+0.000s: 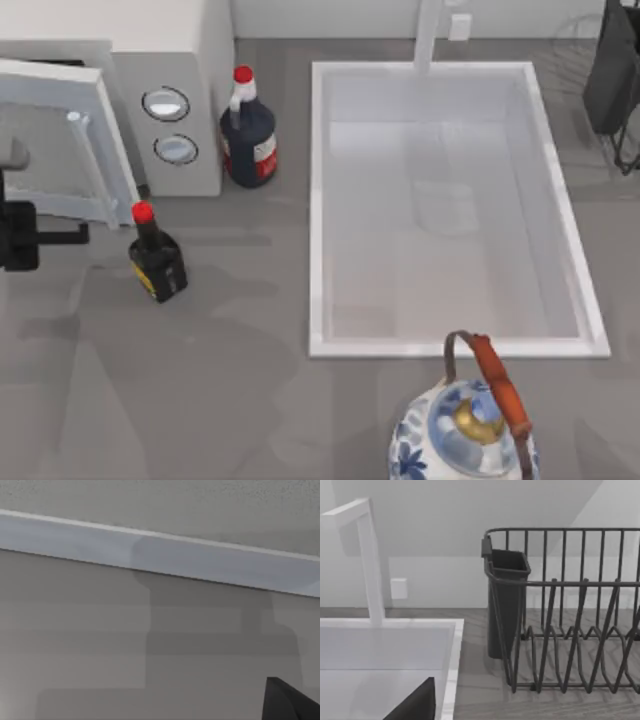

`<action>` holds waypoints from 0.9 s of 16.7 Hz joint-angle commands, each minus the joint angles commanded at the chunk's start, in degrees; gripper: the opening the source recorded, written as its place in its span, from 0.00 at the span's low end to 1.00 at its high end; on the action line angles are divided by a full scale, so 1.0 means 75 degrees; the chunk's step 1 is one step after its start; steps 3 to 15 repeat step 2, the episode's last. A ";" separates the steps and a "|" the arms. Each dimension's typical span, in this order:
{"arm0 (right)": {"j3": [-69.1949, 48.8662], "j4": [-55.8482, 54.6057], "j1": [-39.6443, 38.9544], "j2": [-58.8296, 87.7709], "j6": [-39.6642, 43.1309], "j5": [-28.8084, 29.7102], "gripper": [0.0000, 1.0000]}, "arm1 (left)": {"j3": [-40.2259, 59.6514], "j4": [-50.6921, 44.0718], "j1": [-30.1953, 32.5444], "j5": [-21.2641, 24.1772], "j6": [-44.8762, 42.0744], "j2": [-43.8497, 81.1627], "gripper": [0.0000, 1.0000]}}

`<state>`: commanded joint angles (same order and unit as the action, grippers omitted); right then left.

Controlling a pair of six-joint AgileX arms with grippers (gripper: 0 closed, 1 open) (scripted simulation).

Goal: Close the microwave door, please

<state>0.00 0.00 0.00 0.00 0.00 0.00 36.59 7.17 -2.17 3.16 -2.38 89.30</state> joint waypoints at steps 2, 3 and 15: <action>0.0000 0.0000 0.0000 0.0000 0.0000 0.0000 1.00 | 0.0062 0.0044 0.0009 -0.0005 0.0005 0.0073 0.00; 0.0000 0.0000 0.0000 0.0000 0.0000 0.0000 1.00 | 0.0062 0.0044 0.0009 -0.0005 0.0005 0.0073 0.00; 0.0000 0.0000 0.0000 0.0000 0.0000 0.0000 1.00 | 0.0062 0.0044 0.0009 -0.0005 0.0005 0.0073 0.00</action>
